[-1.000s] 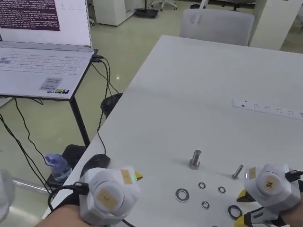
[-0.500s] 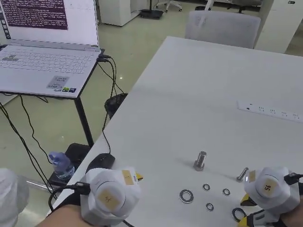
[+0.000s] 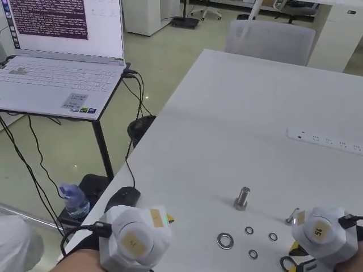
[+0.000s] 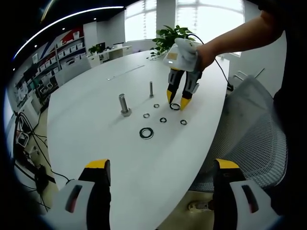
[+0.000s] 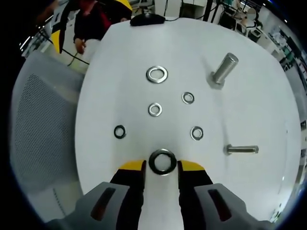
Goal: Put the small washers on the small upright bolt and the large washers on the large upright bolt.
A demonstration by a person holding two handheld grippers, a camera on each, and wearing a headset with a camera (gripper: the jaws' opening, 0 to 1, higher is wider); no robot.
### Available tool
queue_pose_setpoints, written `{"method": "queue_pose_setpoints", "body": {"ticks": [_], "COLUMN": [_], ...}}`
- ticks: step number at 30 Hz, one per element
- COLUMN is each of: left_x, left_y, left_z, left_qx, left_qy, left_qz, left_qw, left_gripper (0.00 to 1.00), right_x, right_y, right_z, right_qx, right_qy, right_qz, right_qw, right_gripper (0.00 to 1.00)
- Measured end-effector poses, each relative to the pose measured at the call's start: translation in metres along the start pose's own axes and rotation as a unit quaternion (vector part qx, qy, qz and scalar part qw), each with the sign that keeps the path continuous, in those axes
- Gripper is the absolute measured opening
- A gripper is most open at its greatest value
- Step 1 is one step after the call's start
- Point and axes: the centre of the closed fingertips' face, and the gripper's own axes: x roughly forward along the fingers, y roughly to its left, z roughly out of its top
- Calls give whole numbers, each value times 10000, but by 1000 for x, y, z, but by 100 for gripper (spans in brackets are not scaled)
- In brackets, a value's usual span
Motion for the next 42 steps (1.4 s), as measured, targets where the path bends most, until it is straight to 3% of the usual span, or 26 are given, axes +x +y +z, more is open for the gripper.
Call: {"method": "queue_pose_setpoints", "body": {"ticks": [12,19,29,34,42], "left_x": [1,-4,-7,-8,-4], "left_y": [-3,-4,-8,-2,1], "left_z": [7,10,6,2,2], "left_qx": [12,-15,-74,-172,-202], "left_qy": [-31,-48,-2,7,15], "left_qz": [10,82,140,269,258], "left_qw": [10000,10000,9999,9995,9995], "left_gripper": [85,83,83,85,85], "right_x": [1,1,1,-7,-36], "right_y": [-3,-4,-3,-7,-16], "right_z": [-2,-2,-2,-1,14], "right_qx": [-88,-26,26,44,-18], "right_qy": [361,330,353,382,372], "right_qz": [23,59,116,144,146], "right_qw": [9993,9994,9993,9992,9992], "right_gripper": [22,21,21,21,21]}}
